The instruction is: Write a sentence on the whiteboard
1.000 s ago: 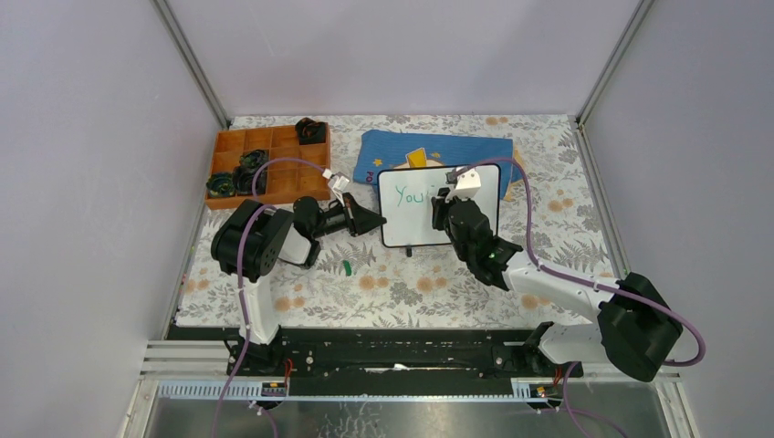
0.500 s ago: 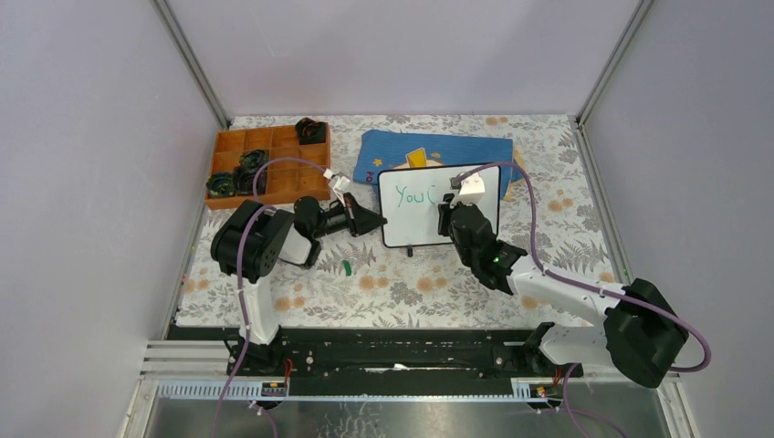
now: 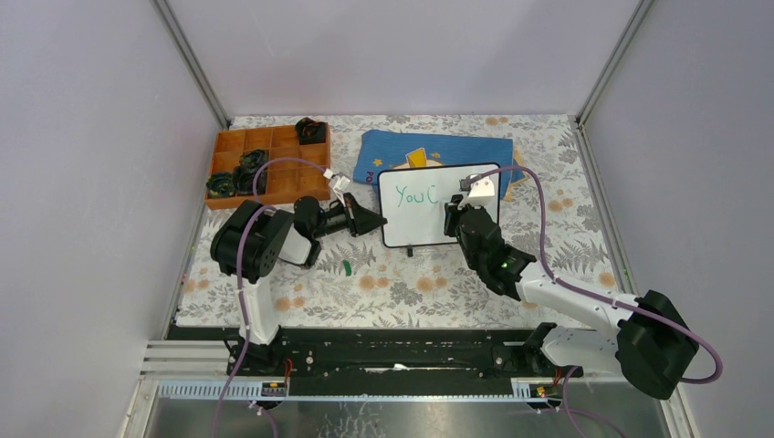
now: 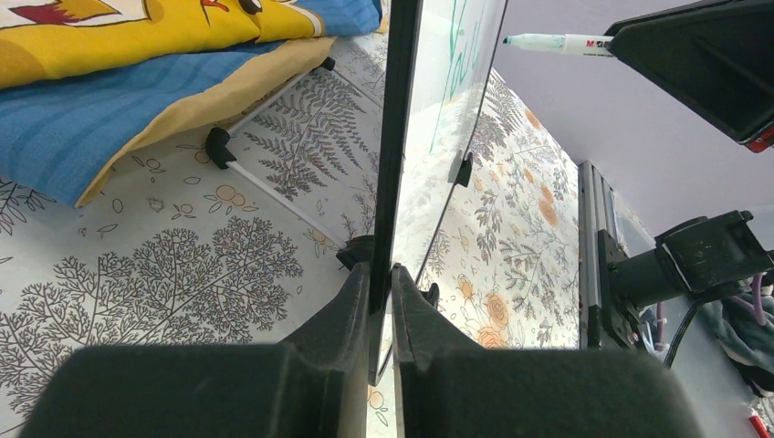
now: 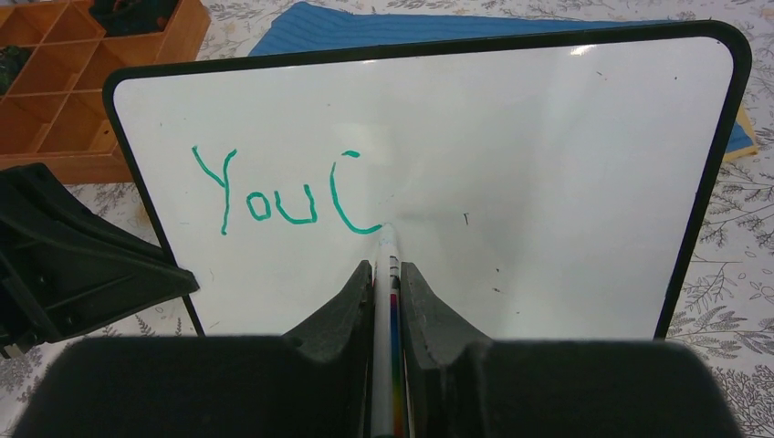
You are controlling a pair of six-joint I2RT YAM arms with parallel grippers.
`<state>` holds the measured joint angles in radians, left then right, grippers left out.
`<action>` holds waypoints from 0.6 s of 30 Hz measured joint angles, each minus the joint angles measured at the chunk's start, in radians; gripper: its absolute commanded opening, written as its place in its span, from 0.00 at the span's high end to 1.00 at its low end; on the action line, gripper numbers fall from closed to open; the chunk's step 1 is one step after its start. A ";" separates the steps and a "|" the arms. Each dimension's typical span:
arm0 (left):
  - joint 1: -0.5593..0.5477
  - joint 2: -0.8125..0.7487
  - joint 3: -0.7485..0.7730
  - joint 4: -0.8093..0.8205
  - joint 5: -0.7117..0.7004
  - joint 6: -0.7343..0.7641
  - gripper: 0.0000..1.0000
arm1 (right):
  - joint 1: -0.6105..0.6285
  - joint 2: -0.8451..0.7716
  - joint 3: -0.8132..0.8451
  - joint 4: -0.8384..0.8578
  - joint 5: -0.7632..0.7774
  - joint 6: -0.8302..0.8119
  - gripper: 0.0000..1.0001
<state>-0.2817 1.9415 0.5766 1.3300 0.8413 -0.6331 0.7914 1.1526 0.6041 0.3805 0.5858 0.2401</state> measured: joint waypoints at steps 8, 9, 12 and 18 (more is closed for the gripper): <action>0.000 0.000 0.000 0.000 0.000 0.001 1.00 | -0.002 0.000 0.000 0.024 0.001 0.000 1.00; 0.000 0.000 0.000 0.000 0.000 0.001 1.00 | -0.003 0.002 0.001 0.026 0.001 -0.001 1.00; 0.000 0.000 0.000 0.000 0.000 0.001 1.00 | -0.010 0.012 0.005 0.029 0.002 -0.004 1.00; 0.000 0.000 0.000 -0.001 0.000 0.002 1.00 | -0.029 0.027 0.016 0.029 0.005 -0.005 1.00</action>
<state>-0.2817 1.9415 0.5766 1.3293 0.8413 -0.6315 0.7624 1.1801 0.6197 0.4095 0.5907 0.2356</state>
